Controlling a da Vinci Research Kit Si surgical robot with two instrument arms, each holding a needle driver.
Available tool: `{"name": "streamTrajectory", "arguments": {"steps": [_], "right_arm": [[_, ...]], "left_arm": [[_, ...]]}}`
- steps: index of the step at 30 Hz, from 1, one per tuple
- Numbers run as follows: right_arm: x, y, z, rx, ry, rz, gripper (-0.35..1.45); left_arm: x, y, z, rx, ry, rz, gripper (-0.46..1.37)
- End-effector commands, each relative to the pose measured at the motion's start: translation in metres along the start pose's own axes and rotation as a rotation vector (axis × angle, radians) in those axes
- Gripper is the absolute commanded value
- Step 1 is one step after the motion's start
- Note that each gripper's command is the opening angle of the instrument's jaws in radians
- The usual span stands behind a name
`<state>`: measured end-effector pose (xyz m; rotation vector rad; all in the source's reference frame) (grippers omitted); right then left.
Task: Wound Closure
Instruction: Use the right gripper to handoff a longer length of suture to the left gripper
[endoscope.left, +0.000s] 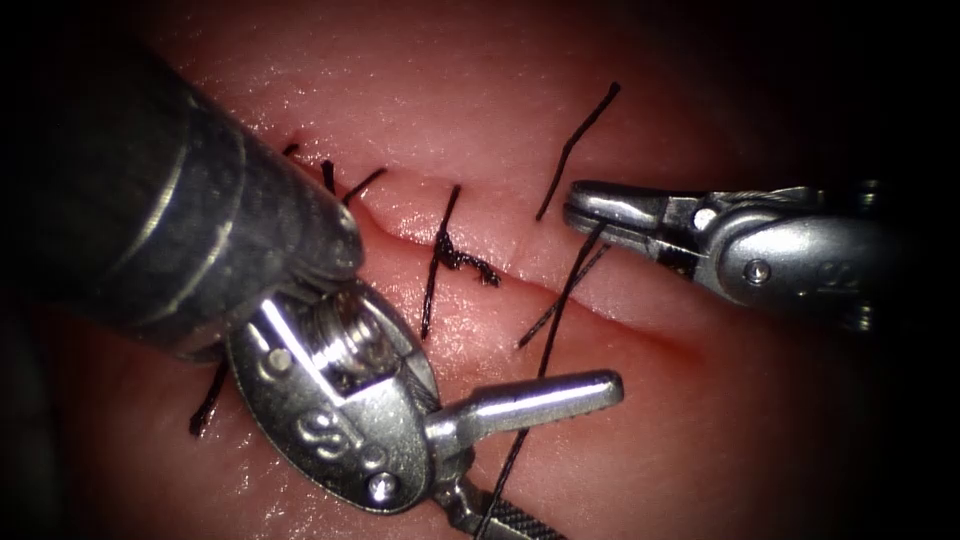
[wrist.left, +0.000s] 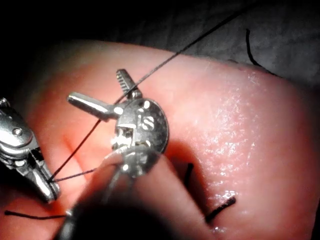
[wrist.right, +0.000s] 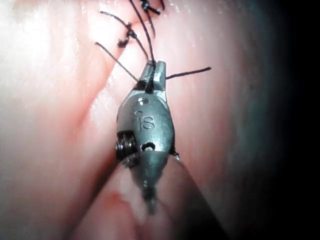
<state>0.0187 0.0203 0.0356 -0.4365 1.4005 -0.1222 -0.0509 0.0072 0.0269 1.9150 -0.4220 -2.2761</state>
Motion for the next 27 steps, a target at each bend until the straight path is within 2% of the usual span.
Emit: {"name": "streamTrajectory", "arguments": {"steps": [1,3,9,17,27], "right_arm": [[-0.0001,0.0,0.0,-0.012,-0.011,-0.002,-0.35],[-0.0007,0.0002,0.0001,-0.039,-0.044,0.007,-0.35],[-0.0016,0.0003,-0.0001,-0.038,-0.039,0.013,-0.35],[-0.0017,0.0002,-0.0003,-0.037,-0.037,0.012,-0.35],[-0.0023,-0.0002,-0.0003,-0.036,-0.037,0.029,-0.35]], "left_arm": [[0.0,0.0,0.0,-0.005,-0.001,0.0,0.52],[0.0001,0.0,-0.0001,-0.005,-0.001,0.0,0.53],[0.0,0.0,-0.0005,-0.003,-0.002,0.001,0.56],[-0.0003,-0.0001,-0.0017,0.013,-0.023,0.002,0.63],[0.0005,0.0006,-0.0022,0.015,-0.025,0.001,0.57]]}}
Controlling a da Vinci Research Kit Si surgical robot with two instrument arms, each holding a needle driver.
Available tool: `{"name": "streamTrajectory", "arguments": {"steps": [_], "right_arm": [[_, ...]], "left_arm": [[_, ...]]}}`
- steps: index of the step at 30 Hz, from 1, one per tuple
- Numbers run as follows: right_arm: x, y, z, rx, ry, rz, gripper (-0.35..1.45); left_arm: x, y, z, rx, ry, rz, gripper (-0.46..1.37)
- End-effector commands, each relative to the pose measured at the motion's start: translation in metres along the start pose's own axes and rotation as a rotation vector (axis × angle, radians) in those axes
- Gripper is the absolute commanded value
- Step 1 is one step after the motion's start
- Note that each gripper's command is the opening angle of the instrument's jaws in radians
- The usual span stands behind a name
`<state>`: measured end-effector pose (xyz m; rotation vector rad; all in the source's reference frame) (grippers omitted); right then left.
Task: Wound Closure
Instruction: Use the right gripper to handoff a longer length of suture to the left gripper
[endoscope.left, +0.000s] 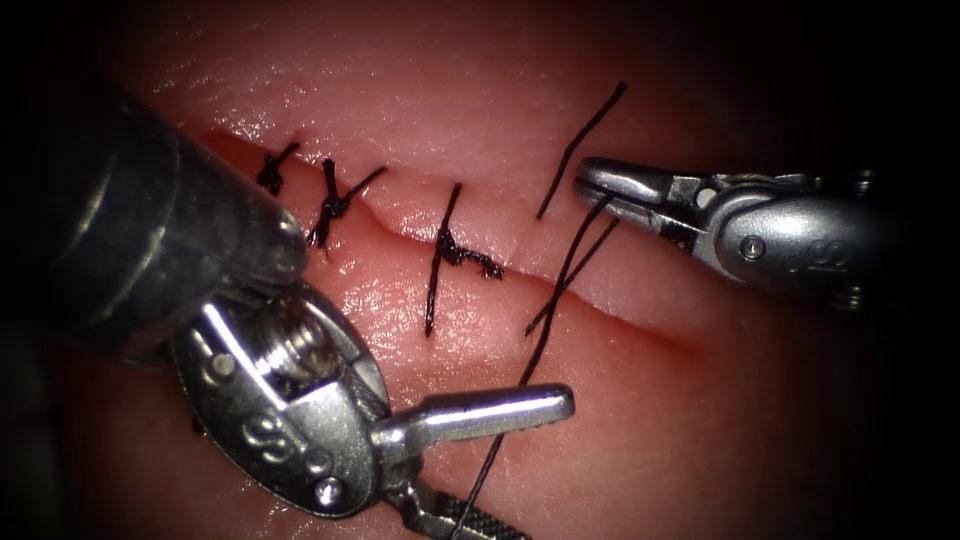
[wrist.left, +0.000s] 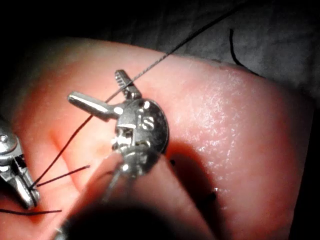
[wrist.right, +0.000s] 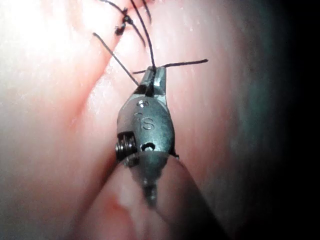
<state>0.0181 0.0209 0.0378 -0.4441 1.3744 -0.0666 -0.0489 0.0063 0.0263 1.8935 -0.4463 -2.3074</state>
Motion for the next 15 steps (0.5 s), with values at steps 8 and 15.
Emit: {"name": "streamTrajectory", "arguments": {"steps": [8,15], "right_arm": [[-0.0003,-0.0001,0.0,-0.017,-0.017,0.021,-0.35],[-0.0006,-0.0002,0.0,-0.023,-0.022,0.036,-0.35]], "left_arm": [[0.0004,0.0004,-0.0003,-0.013,0.015,0.0,0.55],[0.0006,0.0006,-0.0012,-0.014,0.021,0.0,0.54]]}}
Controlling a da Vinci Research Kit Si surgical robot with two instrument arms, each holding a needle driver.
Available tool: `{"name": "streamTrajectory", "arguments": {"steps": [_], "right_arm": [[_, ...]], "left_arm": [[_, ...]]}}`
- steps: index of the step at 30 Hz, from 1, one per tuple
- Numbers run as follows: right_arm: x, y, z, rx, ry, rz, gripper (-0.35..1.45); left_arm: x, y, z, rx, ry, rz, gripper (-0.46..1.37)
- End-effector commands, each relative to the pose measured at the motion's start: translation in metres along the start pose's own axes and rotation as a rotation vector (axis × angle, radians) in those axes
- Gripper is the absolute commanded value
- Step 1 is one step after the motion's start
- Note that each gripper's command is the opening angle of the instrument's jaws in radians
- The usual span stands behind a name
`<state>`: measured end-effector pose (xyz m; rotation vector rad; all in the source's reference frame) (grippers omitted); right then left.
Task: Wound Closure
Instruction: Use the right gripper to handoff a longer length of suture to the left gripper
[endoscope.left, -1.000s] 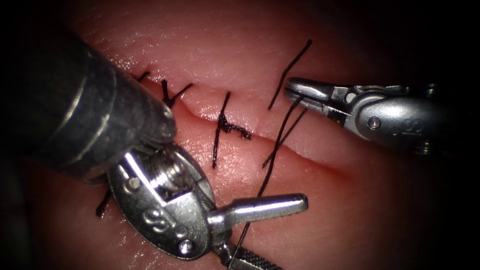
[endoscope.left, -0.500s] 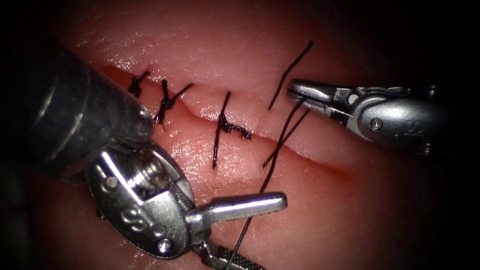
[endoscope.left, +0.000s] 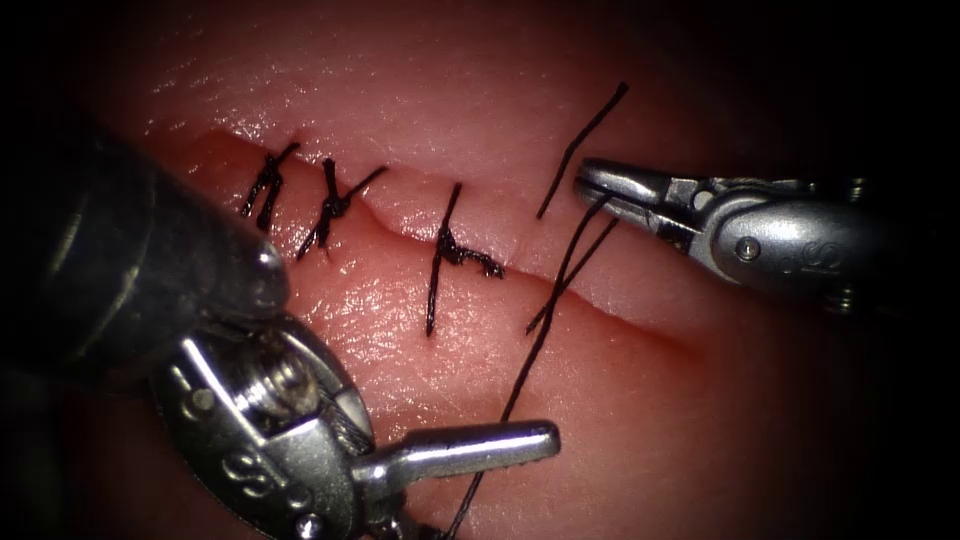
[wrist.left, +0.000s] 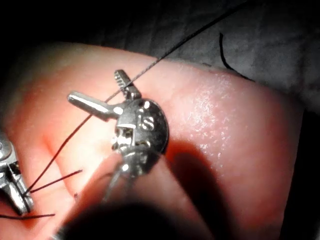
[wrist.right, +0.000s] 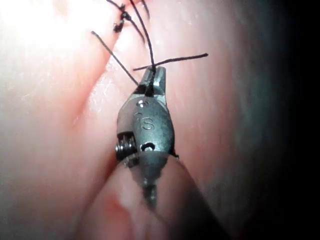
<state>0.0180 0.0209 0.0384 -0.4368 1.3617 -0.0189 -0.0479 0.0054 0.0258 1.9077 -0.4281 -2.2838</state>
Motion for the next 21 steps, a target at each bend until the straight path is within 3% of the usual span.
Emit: {"name": "streamTrajectory", "arguments": {"steps": [1,18,21], "right_arm": [[0.0,0.0,0.0,-0.003,0.001,0.001,-0.35],[-0.0001,-0.0002,0.0,-0.002,-0.002,0.005,-0.35],[-0.0001,-0.0002,0.0,-0.002,-0.002,0.005,-0.35]], "left_arm": [[0.0,0.0001,-0.0003,-0.002,0.002,0.0,0.53],[0.0007,0.001,-0.0014,-0.032,0.033,0.031,0.47],[0.0008,0.0011,-0.0014,-0.042,0.046,0.036,0.33]]}}
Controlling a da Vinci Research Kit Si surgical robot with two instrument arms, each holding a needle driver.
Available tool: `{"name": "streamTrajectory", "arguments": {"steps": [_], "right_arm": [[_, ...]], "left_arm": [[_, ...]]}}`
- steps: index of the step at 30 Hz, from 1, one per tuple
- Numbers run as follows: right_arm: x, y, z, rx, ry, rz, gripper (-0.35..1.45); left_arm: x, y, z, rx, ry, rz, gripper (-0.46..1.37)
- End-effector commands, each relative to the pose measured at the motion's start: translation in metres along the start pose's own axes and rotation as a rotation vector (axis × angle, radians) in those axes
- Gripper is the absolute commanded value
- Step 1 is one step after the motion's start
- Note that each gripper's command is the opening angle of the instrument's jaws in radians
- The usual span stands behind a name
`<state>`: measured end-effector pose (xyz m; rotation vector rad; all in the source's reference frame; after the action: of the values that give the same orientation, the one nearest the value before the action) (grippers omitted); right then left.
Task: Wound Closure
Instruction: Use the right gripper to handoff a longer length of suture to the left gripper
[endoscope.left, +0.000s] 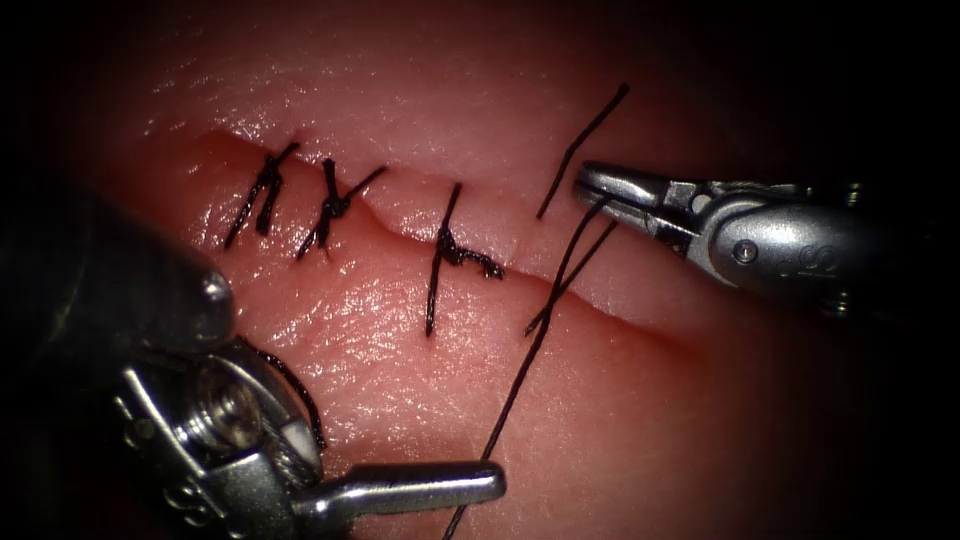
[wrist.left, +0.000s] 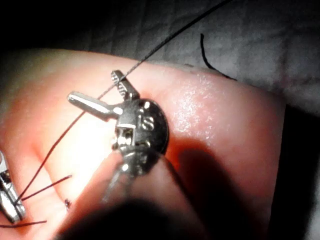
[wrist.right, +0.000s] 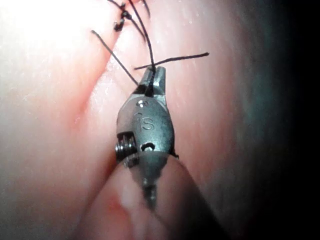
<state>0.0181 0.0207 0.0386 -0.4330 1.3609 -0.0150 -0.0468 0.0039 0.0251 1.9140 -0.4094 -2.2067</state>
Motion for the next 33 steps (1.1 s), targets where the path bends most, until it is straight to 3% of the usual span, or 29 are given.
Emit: {"name": "streamTrajectory", "arguments": {"steps": [1,3,6,14,23,33], "right_arm": [[0.0,0.0,0.0,-0.003,0.0,0.0,-0.35],[0.0,0.0,0.0,-0.003,0.0,0.0,-0.35],[0.0,0.0,0.0,-0.003,0.0,0.0,-0.35],[0.0001,-0.0001,0.0,-0.003,0.0,0.0,-0.35],[0.0007,-0.0002,-0.0002,-0.004,-0.003,0.016,-0.35],[0.0033,-0.0003,-0.0008,0.027,0.019,0.093,-0.35]], "left_arm": [[-0.0001,0.0,0.0001,-0.006,0.002,0.006,0.3],[-0.0001,0.0001,0.0001,-0.014,0.007,0.013,0.16],[-0.0001,0.0001,0.0,-0.03,0.018,0.019,-0.35],[-0.0004,0.0,-0.0002,-0.087,0.02,0.044,-0.35],[-0.0008,-0.0006,-0.0015,-0.059,-0.019,0.047,-0.35],[-0.0016,-0.0014,-0.0029,-0.027,-0.068,0.043,-0.35]]}}
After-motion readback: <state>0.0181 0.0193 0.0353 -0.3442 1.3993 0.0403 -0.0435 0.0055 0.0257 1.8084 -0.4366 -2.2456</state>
